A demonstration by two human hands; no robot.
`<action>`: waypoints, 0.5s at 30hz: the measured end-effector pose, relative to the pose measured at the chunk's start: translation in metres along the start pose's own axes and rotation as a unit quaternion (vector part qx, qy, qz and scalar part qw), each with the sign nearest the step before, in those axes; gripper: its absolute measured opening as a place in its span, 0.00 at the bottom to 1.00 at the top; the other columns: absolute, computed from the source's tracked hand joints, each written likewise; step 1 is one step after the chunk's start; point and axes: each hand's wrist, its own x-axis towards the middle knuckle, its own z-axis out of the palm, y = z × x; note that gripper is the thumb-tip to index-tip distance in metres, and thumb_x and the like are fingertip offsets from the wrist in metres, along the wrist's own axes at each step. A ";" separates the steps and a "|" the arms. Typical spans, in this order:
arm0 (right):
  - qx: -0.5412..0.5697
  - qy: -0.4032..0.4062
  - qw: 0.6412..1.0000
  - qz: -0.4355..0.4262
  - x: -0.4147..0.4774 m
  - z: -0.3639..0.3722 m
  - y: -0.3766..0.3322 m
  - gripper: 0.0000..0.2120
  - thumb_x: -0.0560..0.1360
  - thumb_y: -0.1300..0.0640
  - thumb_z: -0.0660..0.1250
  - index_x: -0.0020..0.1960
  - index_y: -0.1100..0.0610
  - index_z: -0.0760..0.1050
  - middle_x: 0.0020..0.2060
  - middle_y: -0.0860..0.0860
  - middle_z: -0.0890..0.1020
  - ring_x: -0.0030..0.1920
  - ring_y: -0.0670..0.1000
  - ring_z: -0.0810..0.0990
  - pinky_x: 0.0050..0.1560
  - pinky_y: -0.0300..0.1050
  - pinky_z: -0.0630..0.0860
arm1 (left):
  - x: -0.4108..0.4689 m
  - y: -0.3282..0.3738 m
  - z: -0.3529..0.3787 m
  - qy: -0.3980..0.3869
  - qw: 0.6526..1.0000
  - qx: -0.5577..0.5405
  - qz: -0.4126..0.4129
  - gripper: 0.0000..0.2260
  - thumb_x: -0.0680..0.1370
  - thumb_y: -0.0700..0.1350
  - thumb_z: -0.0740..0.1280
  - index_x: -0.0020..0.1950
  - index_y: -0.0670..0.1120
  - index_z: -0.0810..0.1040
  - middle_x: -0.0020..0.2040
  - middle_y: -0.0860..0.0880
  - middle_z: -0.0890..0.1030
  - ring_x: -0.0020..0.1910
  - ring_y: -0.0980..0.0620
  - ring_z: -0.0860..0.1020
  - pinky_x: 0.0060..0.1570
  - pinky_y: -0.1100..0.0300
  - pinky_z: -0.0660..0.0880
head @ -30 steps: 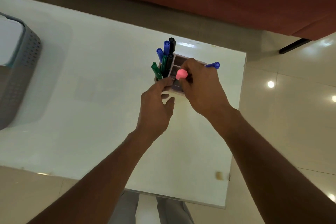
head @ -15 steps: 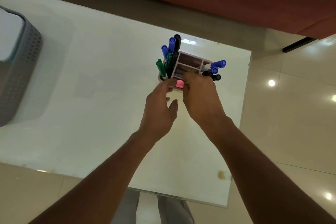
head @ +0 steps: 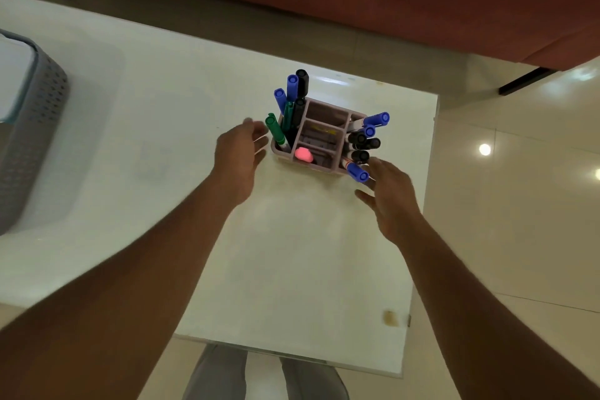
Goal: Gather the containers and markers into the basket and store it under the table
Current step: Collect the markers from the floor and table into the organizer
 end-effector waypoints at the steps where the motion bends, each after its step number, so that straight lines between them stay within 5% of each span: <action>1: 0.017 -0.023 1.000 -0.003 0.001 0.005 0.003 0.11 0.80 0.53 0.61 0.58 0.54 0.79 0.54 0.51 0.83 0.57 0.49 0.80 0.59 0.52 0.77 | 0.002 0.001 0.004 -0.034 0.999 0.003 -0.008 0.12 0.82 0.48 0.58 0.52 0.45 0.79 0.53 0.48 0.83 0.54 0.51 0.80 0.59 0.55 0.75; 4: 0.056 -0.049 0.997 -0.018 0.001 0.019 0.003 0.14 0.82 0.51 0.58 0.46 0.45 0.81 0.41 0.40 0.85 0.51 0.44 0.81 0.61 0.49 0.76 | -0.002 0.003 0.014 -0.065 0.997 0.041 -0.003 0.12 0.82 0.48 0.59 0.50 0.46 0.81 0.44 0.50 0.83 0.44 0.54 0.79 0.57 0.56 0.74; 7: 0.067 -0.049 0.996 -0.023 -0.002 0.025 0.001 0.15 0.83 0.52 0.57 0.44 0.46 0.79 0.39 0.41 0.82 0.47 0.44 0.80 0.64 0.50 0.74 | -0.009 0.004 0.016 -0.078 0.994 0.077 0.006 0.12 0.78 0.42 0.61 0.38 0.49 0.81 0.37 0.50 0.81 0.40 0.53 0.76 0.56 0.56 0.71; 15: 0.050 -0.044 0.996 -0.053 -0.048 0.057 -0.008 0.22 0.82 0.55 0.57 0.32 0.47 0.78 0.27 0.43 0.76 0.42 0.51 0.71 0.67 0.62 0.70 | -0.038 0.026 -0.027 -0.057 0.997 0.050 0.002 0.08 0.64 0.48 0.63 0.31 0.51 0.81 0.41 0.46 0.79 0.44 0.49 0.72 0.56 0.53 0.70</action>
